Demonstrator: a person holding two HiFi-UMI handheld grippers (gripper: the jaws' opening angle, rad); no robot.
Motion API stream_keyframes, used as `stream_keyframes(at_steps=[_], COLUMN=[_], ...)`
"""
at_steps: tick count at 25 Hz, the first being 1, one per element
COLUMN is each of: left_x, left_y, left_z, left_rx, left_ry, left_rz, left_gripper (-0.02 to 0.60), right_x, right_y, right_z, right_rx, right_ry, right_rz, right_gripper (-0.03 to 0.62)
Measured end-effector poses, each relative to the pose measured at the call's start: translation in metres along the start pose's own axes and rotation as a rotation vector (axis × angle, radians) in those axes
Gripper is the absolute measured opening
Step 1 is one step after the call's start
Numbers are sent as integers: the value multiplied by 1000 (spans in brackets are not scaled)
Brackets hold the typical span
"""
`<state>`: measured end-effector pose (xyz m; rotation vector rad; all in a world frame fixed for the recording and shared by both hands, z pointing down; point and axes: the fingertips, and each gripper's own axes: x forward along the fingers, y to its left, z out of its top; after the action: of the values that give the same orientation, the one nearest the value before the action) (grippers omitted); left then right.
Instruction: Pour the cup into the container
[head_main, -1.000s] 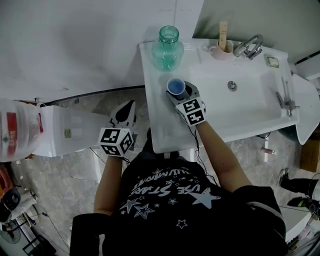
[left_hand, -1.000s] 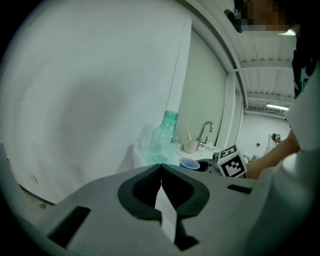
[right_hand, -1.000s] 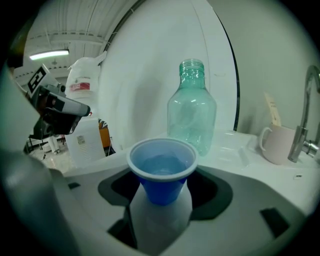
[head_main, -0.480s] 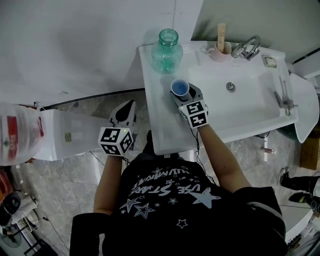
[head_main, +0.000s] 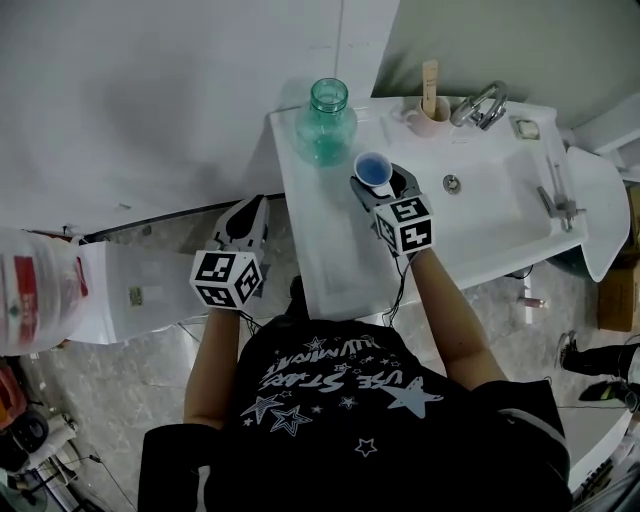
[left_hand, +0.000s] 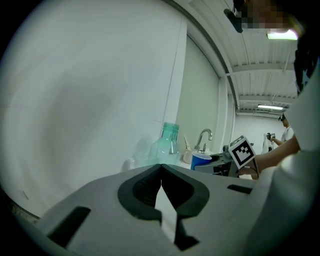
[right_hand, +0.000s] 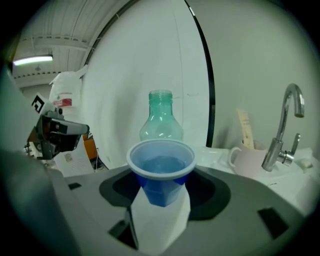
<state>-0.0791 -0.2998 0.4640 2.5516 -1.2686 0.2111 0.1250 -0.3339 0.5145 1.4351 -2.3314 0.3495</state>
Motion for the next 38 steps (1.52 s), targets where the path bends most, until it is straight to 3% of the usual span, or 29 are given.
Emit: stream_keyframes(at_steps=[17,38], left_x=[33,60], left_y=[26,41], left_z=[68,90], left_rx=[58,58], left_ry=[-76,-95], left_rz=[-60,-80], left_gripper=[12,12], right_x=[-13,20], right_y=[-35,-49], right_z=[106,154], right_rx=[-45,-225], right_ry=[-49,52], right_rz=[-23,-18], right_gripper=[272,272])
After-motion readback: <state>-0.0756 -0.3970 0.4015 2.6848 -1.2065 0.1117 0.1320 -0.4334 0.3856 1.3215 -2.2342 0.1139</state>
